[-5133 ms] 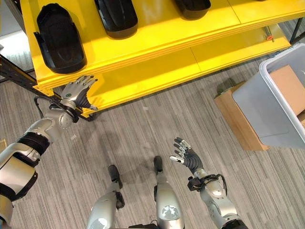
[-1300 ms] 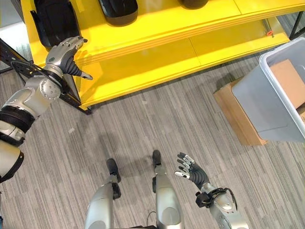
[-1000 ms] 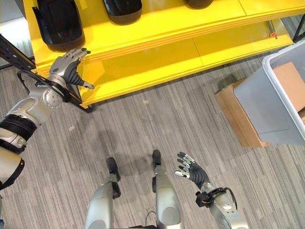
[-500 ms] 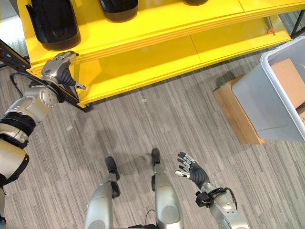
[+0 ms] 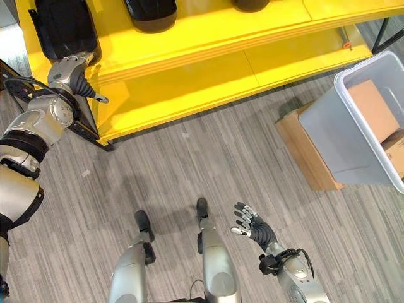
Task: Move parts from the plastic box to the shelf.
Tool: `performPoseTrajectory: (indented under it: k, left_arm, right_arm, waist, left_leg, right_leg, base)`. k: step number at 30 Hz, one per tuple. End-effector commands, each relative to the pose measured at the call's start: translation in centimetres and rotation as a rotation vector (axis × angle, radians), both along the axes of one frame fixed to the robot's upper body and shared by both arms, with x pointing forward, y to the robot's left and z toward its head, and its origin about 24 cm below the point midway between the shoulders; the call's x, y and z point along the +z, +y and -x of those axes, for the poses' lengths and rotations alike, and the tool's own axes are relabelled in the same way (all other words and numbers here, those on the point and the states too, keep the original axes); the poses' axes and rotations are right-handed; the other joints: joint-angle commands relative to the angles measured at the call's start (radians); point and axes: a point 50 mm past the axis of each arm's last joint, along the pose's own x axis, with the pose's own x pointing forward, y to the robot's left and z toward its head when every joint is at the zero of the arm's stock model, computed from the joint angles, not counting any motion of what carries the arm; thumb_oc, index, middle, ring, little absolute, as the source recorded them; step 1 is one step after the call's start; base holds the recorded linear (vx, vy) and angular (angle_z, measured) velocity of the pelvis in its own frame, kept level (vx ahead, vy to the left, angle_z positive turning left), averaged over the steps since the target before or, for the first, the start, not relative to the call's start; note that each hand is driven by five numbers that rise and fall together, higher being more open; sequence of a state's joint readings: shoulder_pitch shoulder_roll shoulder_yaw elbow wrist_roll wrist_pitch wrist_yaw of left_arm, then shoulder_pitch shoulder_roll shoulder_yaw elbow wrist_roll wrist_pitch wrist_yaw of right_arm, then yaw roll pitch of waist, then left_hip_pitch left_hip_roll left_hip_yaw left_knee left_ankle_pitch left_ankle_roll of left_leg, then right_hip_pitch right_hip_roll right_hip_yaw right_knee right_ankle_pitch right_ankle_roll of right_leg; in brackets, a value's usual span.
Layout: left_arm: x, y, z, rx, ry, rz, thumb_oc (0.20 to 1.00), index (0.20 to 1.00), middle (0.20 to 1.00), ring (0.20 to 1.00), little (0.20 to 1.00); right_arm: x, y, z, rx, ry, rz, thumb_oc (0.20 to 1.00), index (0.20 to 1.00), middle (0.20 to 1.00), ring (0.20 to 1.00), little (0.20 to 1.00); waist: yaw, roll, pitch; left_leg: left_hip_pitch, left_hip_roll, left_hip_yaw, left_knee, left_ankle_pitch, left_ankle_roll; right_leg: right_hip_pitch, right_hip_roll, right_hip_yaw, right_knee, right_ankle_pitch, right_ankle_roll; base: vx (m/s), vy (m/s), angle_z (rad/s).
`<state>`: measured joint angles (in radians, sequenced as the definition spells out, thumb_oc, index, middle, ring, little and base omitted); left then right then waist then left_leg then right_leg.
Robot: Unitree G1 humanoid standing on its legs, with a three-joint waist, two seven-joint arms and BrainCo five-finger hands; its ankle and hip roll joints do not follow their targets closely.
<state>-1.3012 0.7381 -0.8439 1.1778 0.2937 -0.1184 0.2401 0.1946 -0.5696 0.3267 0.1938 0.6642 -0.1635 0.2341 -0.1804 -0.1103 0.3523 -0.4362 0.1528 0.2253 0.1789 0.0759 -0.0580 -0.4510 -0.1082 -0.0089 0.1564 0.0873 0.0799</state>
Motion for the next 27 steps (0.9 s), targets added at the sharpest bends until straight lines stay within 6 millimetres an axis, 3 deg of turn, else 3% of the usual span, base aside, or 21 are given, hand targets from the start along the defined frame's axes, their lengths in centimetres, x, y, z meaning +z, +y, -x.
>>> performPoseTrajectory:
  k: [1, 11, 27]
  left_arm:
    - [3.3, 1.4, 0.5, 0.042, -0.107, 0.094, 1.000, 1.000, 1.000, 1.000, 1.000]
    - [2.9, 2.3, 0.7, 0.078, -0.084, 0.137, 1.000, 1.000, 1.000, 1.000, 1.000]
    - [4.7, 3.3, 1.1, 0.109, -0.129, 0.188, 1.000, 1.000, 1.000, 1.000, 1.000]
  right_arm:
    - [1.2, -1.0, -0.3, 0.009, -0.042, 0.004, 1.000, 1.000, 1.000, 1.000, 1.000]
    - [0.9, -1.2, 0.0, 0.005, -0.026, 0.006, 1.000, 1.000, 1.000, 1.000, 1.000]
    - [1.2, -1.7, 0.1, -0.006, -0.029, -0.001, 1.000, 1.000, 1.000, 1.000, 1.000]
  waist:
    - [-0.011, 0.018, 0.009]
    - [-0.017, 0.016, 0.008]
    - [-0.028, 0.009, 0.012]
  left_leg:
    - [-0.042, 0.044, -0.114, 0.128, -0.075, -0.047]
    - [-0.066, 0.047, -0.113, 0.147, -0.081, -0.046]
    - [-0.108, 0.042, -0.104, 0.170, -0.090, -0.042]
  right_leg:
    - [0.016, -0.092, 0.034, 0.127, -0.093, 0.094]
    - [-0.006, -0.091, 0.039, 0.136, -0.090, 0.093]
    - [-0.047, -0.099, 0.052, 0.139, -0.075, 0.097]
  base:
    - [0.00, 0.000, 0.00]
    - [0.00, 0.000, 0.00]
    - [0.00, 0.000, 0.00]
